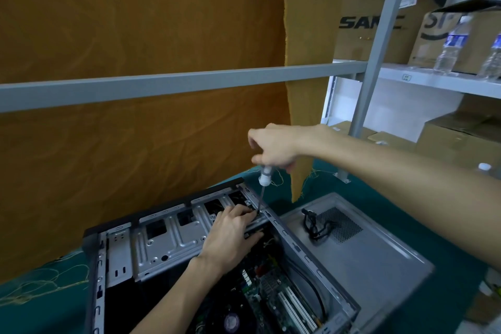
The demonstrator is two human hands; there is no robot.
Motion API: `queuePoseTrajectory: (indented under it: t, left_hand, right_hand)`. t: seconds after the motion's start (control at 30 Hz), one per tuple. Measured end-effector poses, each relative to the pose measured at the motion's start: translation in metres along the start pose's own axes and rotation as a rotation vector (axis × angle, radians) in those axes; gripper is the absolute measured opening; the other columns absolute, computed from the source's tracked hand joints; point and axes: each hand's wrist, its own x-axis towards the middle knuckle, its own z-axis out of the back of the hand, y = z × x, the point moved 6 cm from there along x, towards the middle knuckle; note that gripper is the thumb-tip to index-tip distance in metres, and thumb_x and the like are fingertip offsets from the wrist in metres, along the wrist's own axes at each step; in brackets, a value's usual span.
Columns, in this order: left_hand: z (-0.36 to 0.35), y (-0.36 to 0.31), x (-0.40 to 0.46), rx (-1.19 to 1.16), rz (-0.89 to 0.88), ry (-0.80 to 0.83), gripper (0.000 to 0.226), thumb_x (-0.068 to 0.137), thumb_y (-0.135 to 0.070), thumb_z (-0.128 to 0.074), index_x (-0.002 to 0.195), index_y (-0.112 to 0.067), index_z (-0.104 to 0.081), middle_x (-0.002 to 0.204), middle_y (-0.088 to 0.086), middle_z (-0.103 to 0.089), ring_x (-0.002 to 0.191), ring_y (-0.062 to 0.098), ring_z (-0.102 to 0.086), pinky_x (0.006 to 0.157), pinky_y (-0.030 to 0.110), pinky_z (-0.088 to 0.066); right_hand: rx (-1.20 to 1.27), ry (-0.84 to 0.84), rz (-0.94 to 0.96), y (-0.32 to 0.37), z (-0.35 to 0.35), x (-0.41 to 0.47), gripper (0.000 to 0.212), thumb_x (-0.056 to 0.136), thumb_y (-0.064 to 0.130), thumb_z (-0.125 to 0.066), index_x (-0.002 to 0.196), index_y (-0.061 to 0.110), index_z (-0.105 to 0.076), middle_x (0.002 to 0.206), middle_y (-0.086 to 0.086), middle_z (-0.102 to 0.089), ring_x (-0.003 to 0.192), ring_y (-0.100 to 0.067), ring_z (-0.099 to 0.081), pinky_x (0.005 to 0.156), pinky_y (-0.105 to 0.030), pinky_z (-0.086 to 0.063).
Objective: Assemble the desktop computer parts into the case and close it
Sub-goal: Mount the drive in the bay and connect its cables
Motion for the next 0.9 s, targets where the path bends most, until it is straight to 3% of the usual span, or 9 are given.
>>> queuePoseTrajectory:
  t: [0.1, 0.17, 0.3, 0.43, 0.53, 0.67, 0.73, 0.8, 0.9]
  left_hand:
    - [0.0, 0.0, 0.001, 0.004, -0.006, 0.006, 0.056, 0.097, -0.056, -0.058, 0.144, -0.025, -0.055, 0.142, -0.007, -0.053, 0.126, 0.017, -0.044, 0.105, 0.032, -0.037]
    - [-0.001, 0.001, 0.001, 0.005, -0.01, 0.004, 0.056, 0.097, -0.056, -0.057, 0.144, -0.026, -0.055, 0.141, -0.008, -0.052, 0.125, 0.016, -0.043, 0.104, 0.032, -0.038]
    - [-0.001, 0.001, 0.001, 0.001, -0.021, -0.008, 0.055, 0.096, -0.055, -0.058, 0.143, -0.026, -0.056, 0.141, -0.008, -0.054, 0.125, 0.016, -0.044, 0.104, 0.03, -0.038]
    - [0.002, 0.0, 0.001, -0.028, -0.02, -0.022, 0.054, 0.095, -0.054, -0.061, 0.141, -0.026, -0.059, 0.142, -0.008, -0.056, 0.128, 0.015, -0.046, 0.107, 0.031, -0.039]
    - [0.003, 0.0, 0.0, -0.036, -0.014, -0.025, 0.054, 0.095, -0.054, -0.062, 0.141, -0.026, -0.059, 0.143, -0.008, -0.057, 0.131, 0.015, -0.047, 0.109, 0.032, -0.04]
    - [0.003, 0.001, 0.001, -0.039, -0.011, -0.022, 0.054, 0.094, -0.055, -0.062, 0.14, -0.027, -0.06, 0.143, -0.008, -0.058, 0.131, 0.016, -0.047, 0.109, 0.033, -0.04]
    - [0.003, 0.001, 0.001, -0.033, -0.014, -0.027, 0.053, 0.094, -0.055, -0.063, 0.139, -0.027, -0.061, 0.142, -0.008, -0.058, 0.13, 0.015, -0.047, 0.109, 0.032, -0.04]
    - [0.004, 0.0, 0.0, -0.028, -0.011, -0.035, 0.053, 0.094, -0.055, -0.063, 0.139, -0.027, -0.062, 0.142, -0.009, -0.058, 0.129, 0.015, -0.048, 0.108, 0.032, -0.04]
    - [0.004, -0.001, -0.001, -0.028, -0.011, -0.033, 0.053, 0.094, -0.055, -0.064, 0.139, -0.027, -0.062, 0.141, -0.009, -0.059, 0.128, 0.015, -0.049, 0.105, 0.032, -0.04]
  right_hand:
    - [-0.018, -0.008, -0.019, -0.003, -0.002, -0.001, 0.04, 0.1, 0.044, -0.058, 0.123, 0.015, -0.044, 0.086, -0.006, -0.07, 0.061, -0.02, -0.07, 0.047, -0.026, -0.055]
    - [0.116, 0.08, 0.005, -0.002, -0.003, -0.004, 0.052, 0.092, 0.031, -0.072, 0.128, 0.024, -0.036, 0.095, -0.008, -0.067, 0.07, -0.021, -0.069, 0.05, -0.026, -0.055]
    - [-0.005, -0.096, 0.058, 0.005, 0.0, -0.001, 0.035, 0.102, 0.045, -0.055, 0.117, 0.015, -0.046, 0.082, -0.003, -0.069, 0.049, -0.016, -0.069, 0.042, -0.025, -0.053]
    - [0.07, 0.049, 0.051, 0.006, 0.0, 0.003, 0.041, 0.094, 0.031, -0.07, 0.121, 0.019, -0.042, 0.081, -0.004, -0.068, 0.055, -0.016, -0.067, 0.047, -0.025, -0.054]
    - [-0.098, -0.046, 0.034, 0.004, 0.005, 0.008, 0.034, 0.103, 0.042, -0.054, 0.113, 0.01, -0.056, 0.075, -0.006, -0.073, 0.049, -0.016, -0.07, 0.042, -0.024, -0.052]
    - [0.111, 0.118, 0.02, 0.0, 0.003, 0.001, 0.051, 0.09, 0.028, -0.077, 0.124, 0.017, -0.041, 0.094, -0.012, -0.069, 0.065, -0.021, -0.07, 0.049, -0.025, -0.055]
    - [0.062, 0.043, 0.059, 0.002, 0.003, 0.002, 0.035, 0.097, 0.032, -0.067, 0.117, 0.013, -0.045, 0.088, -0.013, -0.071, 0.056, -0.02, -0.071, 0.046, -0.028, -0.056]
    - [-0.035, -0.026, 0.053, 0.002, 0.005, 0.004, 0.036, 0.102, 0.043, -0.056, 0.114, 0.01, -0.048, 0.082, -0.011, -0.071, 0.051, -0.02, -0.07, 0.044, -0.027, -0.054]
    - [0.068, 0.105, 0.038, 0.0, 0.002, 0.003, 0.042, 0.095, 0.029, -0.071, 0.123, 0.017, -0.042, 0.086, -0.009, -0.067, 0.062, -0.019, -0.068, 0.048, -0.026, -0.055]
